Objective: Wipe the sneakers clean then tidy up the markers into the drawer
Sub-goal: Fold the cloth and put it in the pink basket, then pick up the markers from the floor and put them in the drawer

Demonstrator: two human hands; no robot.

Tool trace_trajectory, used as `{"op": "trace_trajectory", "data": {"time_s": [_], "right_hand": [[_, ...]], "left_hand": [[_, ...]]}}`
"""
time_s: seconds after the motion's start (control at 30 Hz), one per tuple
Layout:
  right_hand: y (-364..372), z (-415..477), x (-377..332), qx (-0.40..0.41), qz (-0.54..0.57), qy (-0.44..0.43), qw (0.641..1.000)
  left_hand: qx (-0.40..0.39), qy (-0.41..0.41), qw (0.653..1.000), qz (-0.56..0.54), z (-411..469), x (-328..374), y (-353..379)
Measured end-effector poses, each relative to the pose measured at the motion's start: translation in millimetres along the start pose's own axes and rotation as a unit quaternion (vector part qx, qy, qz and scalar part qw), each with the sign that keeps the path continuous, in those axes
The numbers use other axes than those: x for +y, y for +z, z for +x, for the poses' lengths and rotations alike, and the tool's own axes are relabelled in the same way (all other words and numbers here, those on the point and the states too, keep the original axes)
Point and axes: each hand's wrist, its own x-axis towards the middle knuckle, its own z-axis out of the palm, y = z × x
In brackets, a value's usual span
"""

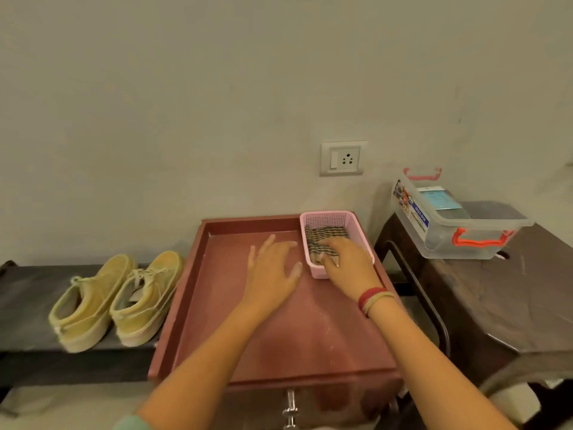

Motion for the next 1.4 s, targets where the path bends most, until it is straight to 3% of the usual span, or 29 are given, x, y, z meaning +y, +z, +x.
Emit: {"op": "trace_trajectory", "data": {"time_s": [0.2,0.4,0.53,0.67,0.9,1.0,1.23,1.4], "right_hand": [[9,-59,-56,0.035,0.118,-0.03,0.992],[61,-60,-66,0.041,0.207,-0.05,0.976],[76,-40,-61,0.009,0.236,-0.051,0.97],[71,-31,-61,-0.053,0.22,-0.01,0.974],[-8,-43,-119,-0.173,0.191,0.103,0.961],[-59,-45,-154,-0.24,0.155,0.115,0.951],[-103,-37,-189,-0.473,0.006,0.08,0.877],[-64,-15,-225,-0.541,-0.06,0.039,0.838]], "left_hand": [[0.105,-0.037,0.982,-0.153,-80,-12,-48],[0.169,-0.08,0.962,-0.198,-102,-67,-52],[0.156,-0.138,0.959,-0.193,-94,-93,-54],[0.134,-0.25,0.941,-0.186,-100,-101,-69],[0.032,-0.46,0.866,-0.191,-137,-39,-153],[-0.004,-0.558,0.806,-0.197,-155,8,-204],[0.122,-0.681,0.687,-0.223,-195,64,-288],[0.207,-0.725,0.609,-0.247,-238,59,-314]]}}
